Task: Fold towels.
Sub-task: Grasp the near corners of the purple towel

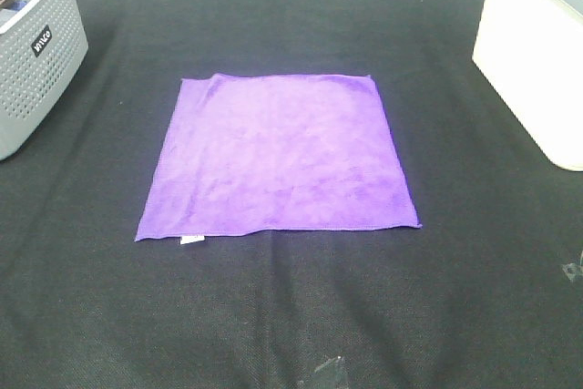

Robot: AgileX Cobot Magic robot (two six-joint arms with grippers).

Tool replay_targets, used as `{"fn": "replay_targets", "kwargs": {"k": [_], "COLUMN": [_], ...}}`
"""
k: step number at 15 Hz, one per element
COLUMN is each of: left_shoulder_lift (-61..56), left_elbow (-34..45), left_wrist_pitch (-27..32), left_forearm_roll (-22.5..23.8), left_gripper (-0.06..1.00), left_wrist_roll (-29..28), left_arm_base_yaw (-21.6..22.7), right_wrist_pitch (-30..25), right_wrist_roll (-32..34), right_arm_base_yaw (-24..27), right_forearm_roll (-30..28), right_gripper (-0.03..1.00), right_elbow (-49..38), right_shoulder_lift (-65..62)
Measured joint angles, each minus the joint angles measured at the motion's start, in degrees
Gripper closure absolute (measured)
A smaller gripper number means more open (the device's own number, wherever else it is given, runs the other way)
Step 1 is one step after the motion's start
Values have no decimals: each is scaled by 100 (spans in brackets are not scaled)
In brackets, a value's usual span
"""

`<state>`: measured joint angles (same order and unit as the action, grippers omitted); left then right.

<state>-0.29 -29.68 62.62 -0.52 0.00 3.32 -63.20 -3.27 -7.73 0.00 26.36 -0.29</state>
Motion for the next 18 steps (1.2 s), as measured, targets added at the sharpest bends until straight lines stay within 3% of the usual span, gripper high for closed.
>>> {"fn": "replay_targets", "kwargs": {"k": [18], "left_shoulder_lift": [57], "left_elbow": [-11], "left_wrist_pitch": [23], "left_forearm_roll": [0], "left_gripper": [-5], "left_wrist_roll": [80], "left_arm_base_yaw": [0], "right_wrist_pitch": [92], "right_wrist_roll": [6], "right_arm_base_yaw": [0], "right_forearm_roll": [0], "right_gripper": [3], "right_elbow": [74], "right_shoulder_lift": [6]}}
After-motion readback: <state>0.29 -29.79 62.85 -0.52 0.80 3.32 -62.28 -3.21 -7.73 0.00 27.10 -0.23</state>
